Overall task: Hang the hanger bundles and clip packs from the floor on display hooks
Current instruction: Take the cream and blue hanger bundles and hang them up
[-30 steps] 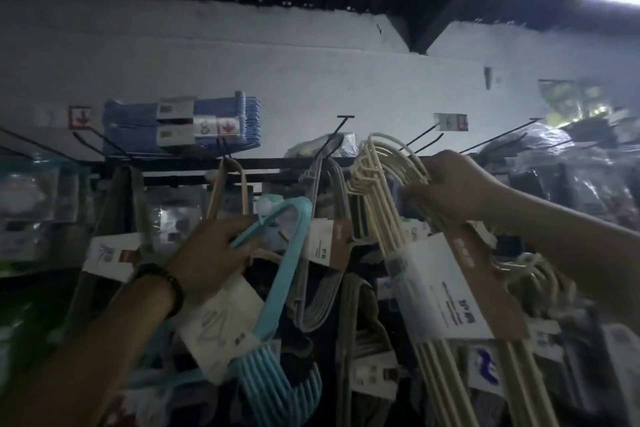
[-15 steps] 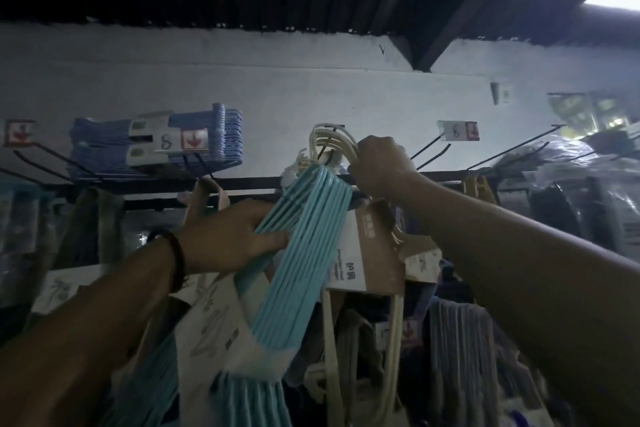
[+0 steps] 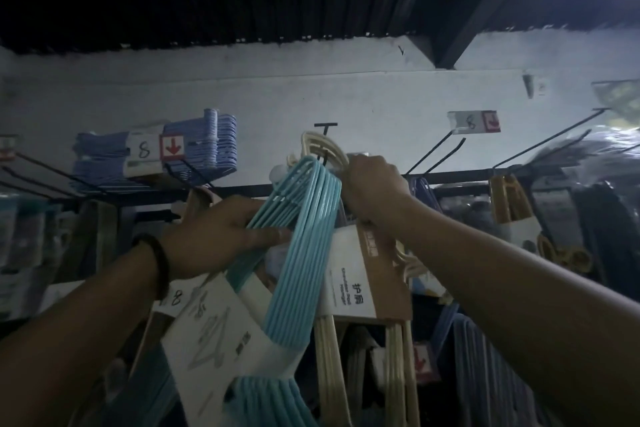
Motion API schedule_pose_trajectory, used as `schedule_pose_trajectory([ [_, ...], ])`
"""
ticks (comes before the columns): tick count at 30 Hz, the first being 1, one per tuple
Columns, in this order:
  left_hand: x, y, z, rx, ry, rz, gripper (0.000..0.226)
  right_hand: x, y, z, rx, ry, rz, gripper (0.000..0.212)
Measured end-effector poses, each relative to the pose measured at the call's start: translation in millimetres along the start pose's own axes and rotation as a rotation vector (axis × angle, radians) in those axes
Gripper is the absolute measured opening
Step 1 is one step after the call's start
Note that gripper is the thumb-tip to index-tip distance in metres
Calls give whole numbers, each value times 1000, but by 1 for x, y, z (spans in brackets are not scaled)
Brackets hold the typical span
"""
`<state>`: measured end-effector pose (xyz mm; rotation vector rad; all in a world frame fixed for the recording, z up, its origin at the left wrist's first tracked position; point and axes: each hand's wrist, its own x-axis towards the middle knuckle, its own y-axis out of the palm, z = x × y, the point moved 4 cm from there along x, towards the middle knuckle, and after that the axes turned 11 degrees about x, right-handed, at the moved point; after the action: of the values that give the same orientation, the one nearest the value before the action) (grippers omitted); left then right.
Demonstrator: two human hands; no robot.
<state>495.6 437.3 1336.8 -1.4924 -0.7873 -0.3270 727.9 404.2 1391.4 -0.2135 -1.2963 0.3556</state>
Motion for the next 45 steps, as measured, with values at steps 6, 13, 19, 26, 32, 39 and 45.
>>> schedule_pose_trajectory([
  [6,17,9,11,50,-81,13,22,10,0,-13,37,83,51,20],
  [13,34,0,34,165,-270,-108,27,24,25,4,-33,49,96,17],
  [19,3,-11,50,203,-363,-206,31,26,65,3,12,75,85,31],
  [26,-37,-12,79,297,-614,-176,42,18,93,-11,18,90,134,19],
  [32,-62,17,88,282,-651,-207,36,6,73,-21,-235,58,399,30],
  [39,-103,21,76,231,-569,-382,29,-40,39,51,-487,-449,413,37],
  [45,-156,1,68,293,-445,-469,13,-105,32,139,432,-391,495,55],
])
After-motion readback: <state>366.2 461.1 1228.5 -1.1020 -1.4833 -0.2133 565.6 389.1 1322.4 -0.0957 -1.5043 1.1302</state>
